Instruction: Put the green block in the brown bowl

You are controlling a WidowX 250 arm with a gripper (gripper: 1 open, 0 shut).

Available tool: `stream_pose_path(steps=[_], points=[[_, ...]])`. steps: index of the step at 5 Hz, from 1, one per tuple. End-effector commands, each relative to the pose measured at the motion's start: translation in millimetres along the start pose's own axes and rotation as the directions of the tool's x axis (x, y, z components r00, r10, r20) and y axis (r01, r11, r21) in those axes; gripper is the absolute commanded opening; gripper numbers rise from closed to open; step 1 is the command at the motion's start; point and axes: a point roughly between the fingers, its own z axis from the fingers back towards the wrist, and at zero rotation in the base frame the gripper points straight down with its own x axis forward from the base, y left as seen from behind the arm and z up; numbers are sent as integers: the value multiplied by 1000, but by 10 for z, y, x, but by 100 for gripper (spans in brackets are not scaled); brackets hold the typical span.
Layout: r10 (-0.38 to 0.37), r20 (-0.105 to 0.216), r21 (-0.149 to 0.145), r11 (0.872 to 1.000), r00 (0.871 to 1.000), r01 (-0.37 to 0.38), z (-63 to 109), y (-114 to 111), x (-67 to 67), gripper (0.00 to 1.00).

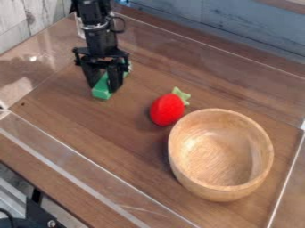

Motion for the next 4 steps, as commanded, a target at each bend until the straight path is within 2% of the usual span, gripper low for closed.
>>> stream_pose_path(steps=[1,2,4], points=[[11,118,12,1000,993,-13,472,-112,26,0],[10,160,-13,1000,987,-8,764,-320,-71,0],[-64,162,-17,998,985,67,930,-106,-146,0]])
